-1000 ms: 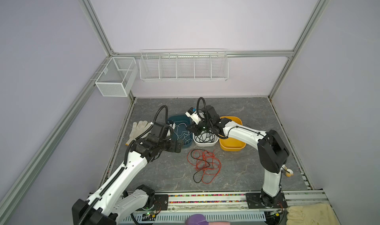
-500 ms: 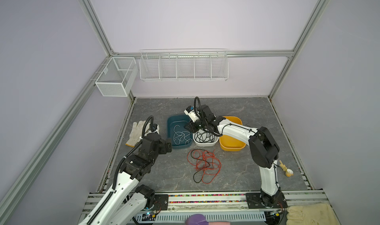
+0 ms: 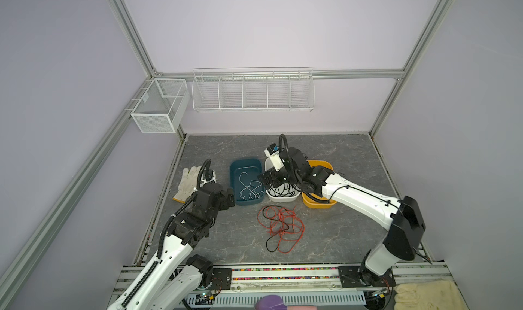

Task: Untangle the cables
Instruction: 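Move the right gripper down to the red-and-black wire pile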

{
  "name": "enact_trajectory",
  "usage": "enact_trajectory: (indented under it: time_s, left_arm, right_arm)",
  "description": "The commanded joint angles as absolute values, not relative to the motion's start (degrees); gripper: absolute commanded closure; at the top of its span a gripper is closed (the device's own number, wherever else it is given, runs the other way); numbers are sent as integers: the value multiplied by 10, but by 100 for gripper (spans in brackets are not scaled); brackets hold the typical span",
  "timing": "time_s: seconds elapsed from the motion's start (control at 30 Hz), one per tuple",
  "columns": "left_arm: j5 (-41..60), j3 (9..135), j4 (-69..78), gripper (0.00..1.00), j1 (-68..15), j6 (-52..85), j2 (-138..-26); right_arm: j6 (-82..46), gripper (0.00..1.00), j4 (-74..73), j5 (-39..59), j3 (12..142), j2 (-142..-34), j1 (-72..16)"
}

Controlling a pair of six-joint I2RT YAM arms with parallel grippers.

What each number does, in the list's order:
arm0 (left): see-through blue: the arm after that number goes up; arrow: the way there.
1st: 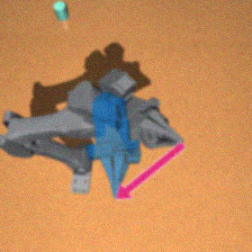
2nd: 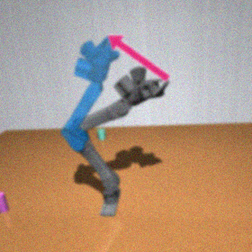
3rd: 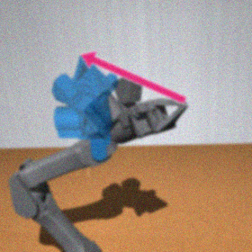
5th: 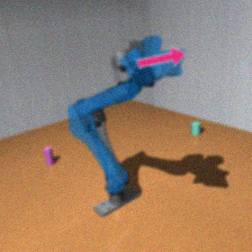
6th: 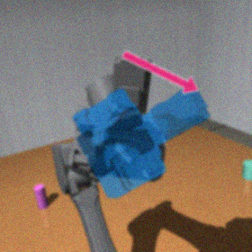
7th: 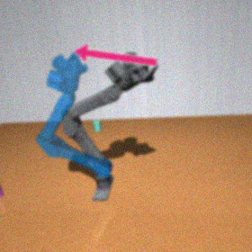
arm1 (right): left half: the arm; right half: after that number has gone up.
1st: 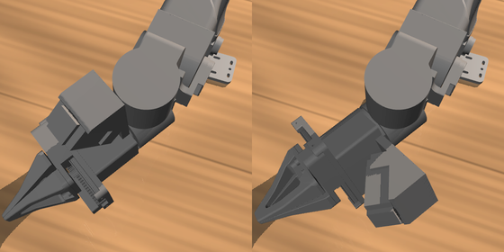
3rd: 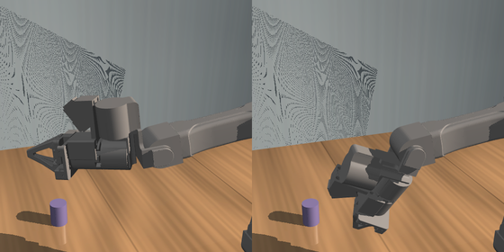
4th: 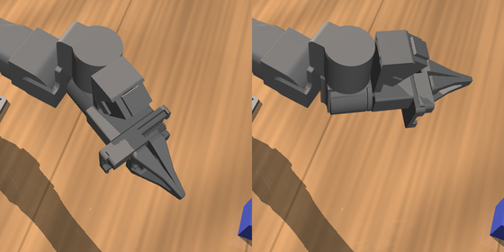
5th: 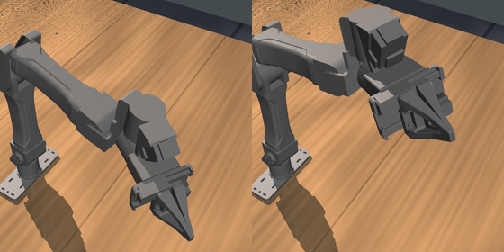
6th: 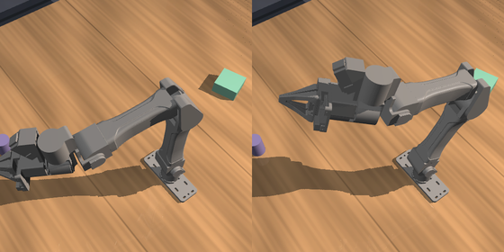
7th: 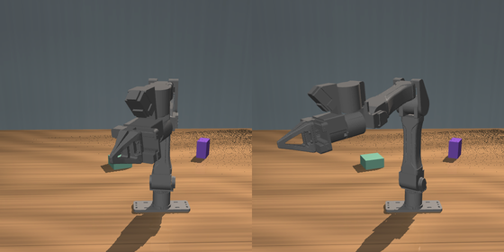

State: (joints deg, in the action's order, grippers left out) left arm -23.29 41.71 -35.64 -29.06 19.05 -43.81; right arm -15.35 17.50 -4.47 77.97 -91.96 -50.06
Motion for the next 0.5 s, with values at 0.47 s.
enact_trajectory:
  time_s: [0.47]
  left_arm:
    - [-177, 415, -359, 1, -293, 173, -446]
  right_arm:
    - [-550, 12, 328, -296, 532, -730, -685]
